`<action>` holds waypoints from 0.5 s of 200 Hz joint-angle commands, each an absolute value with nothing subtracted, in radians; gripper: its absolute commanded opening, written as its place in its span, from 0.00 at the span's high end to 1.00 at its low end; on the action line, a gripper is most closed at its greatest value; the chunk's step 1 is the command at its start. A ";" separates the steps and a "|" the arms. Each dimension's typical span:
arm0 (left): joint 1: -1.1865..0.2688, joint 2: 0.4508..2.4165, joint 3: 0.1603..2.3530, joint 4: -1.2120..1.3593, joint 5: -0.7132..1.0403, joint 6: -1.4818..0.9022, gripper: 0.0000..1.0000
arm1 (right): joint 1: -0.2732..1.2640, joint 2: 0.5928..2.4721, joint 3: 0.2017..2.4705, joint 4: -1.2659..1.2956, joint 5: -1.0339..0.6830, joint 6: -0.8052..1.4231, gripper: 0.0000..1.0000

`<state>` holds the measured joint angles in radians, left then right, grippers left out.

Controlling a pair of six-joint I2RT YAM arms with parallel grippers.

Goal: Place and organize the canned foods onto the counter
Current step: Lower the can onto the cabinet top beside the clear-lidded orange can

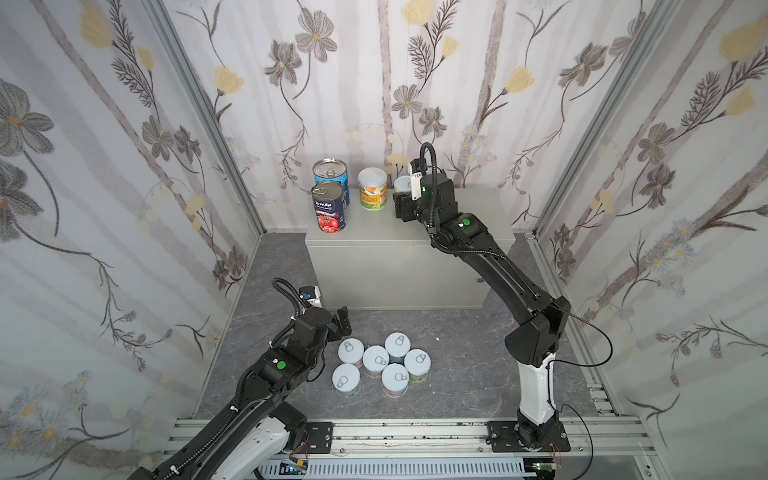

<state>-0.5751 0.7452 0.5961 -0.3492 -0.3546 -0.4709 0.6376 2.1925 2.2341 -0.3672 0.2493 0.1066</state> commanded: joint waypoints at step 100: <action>-0.574 0.744 0.590 -0.346 -0.365 -0.487 0.00 | 0.644 2.183 2.237 -0.419 0.316 0.108 0.22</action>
